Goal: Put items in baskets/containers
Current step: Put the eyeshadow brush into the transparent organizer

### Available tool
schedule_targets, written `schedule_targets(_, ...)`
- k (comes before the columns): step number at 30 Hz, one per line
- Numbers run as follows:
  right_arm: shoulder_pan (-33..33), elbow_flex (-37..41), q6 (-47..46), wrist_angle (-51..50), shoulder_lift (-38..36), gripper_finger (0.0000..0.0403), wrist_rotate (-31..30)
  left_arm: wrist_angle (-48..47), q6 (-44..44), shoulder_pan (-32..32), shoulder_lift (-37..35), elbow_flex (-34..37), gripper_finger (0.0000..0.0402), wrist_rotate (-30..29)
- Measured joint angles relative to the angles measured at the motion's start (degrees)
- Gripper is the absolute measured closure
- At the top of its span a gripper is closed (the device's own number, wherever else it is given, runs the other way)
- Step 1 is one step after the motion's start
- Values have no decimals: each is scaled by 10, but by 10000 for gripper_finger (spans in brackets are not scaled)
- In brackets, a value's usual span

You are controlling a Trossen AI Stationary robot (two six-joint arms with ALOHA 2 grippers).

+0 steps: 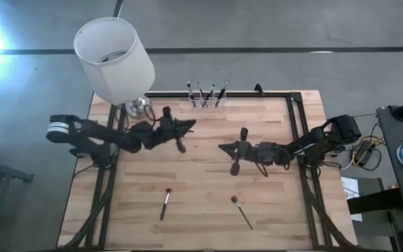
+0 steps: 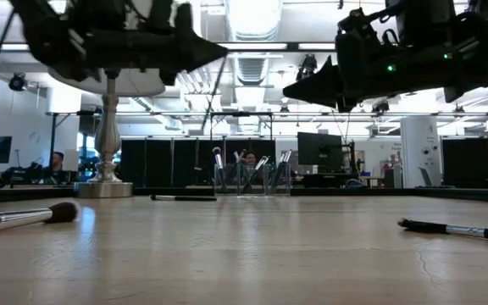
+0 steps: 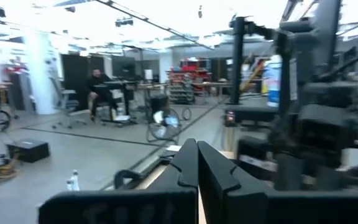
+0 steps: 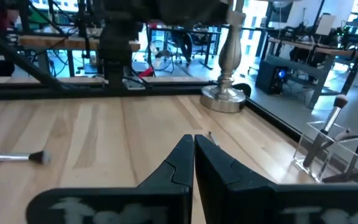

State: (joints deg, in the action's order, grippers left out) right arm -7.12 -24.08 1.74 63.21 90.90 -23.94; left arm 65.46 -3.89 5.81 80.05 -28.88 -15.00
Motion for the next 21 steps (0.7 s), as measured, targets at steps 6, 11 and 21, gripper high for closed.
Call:
schedule_targets(6, -8, 18, -1, -1, -11, 394, 0, 48, -17, 46, 100, -75, 401, 1)
schedule_targets(11, -16, 33, -3, 1, -20, 394, 0, 71, -7, 102, 156, -117, 402, -1)
schedule_targets(21, -22, 54, -13, 1, -44, 394, 0, 62, 50, 201, 223, -191, 402, 14)
